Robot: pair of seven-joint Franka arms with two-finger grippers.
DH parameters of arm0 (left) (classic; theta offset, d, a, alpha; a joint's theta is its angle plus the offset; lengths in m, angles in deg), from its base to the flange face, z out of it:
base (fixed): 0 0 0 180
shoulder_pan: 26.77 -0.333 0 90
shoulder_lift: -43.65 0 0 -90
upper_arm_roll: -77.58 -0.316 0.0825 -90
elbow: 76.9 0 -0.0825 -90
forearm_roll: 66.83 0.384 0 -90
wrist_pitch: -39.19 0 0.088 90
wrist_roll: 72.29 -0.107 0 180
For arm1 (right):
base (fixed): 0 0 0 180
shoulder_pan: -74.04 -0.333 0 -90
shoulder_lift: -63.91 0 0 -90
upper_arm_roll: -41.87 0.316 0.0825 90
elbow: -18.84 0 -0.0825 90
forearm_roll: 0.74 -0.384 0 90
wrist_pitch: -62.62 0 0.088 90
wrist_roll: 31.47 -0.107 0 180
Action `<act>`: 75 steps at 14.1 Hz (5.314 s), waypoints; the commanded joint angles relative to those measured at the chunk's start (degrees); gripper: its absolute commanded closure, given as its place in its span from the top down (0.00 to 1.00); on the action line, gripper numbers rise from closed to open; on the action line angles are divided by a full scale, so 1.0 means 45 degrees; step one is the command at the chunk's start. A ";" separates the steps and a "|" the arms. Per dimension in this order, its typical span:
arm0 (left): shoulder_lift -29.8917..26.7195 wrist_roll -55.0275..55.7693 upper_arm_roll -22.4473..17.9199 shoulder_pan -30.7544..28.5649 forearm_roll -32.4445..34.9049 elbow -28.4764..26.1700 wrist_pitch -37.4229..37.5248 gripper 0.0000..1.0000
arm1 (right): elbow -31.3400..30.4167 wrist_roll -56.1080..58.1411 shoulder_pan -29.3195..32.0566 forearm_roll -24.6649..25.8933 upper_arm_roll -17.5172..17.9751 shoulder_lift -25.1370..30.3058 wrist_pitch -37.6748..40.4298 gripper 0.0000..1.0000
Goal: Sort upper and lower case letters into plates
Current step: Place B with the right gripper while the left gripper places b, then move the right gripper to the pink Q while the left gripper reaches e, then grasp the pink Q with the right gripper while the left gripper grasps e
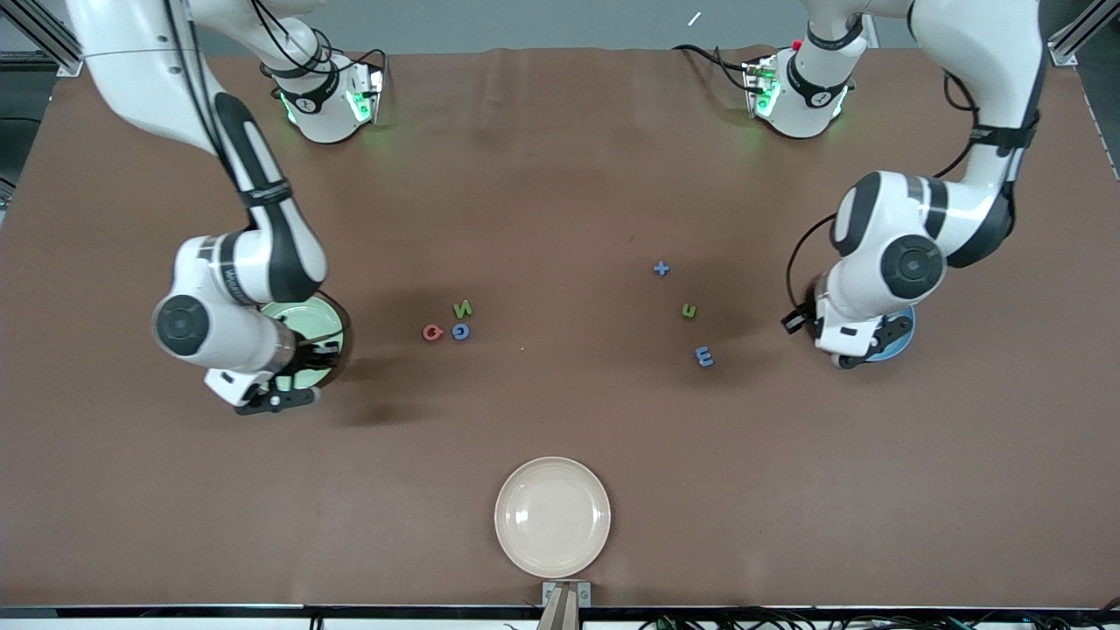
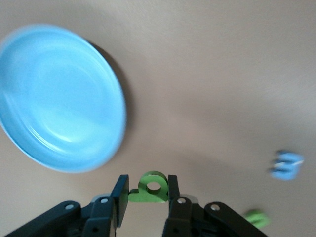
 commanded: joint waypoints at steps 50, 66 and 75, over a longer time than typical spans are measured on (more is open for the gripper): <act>0.0201 -0.5963 0.3871 -0.4096 0.1336 -0.0363 -0.2105 0.99 | -0.2679 -0.8327 -0.3966 -0.0185 0.0351 0.0546 -0.4001 0.98; 0.5202 0.5433 0.4500 -0.1225 0.2525 0.3704 -0.2806 0.93 | -0.3364 -0.8438 -0.4669 -0.0360 0.0370 -0.0568 -0.5843 0.97; 0.5341 0.5785 0.4500 -0.1087 0.3171 0.2904 -0.3275 0.73 | -0.3150 -0.8439 -0.4689 -0.0204 0.0351 -0.0509 -0.5431 0.86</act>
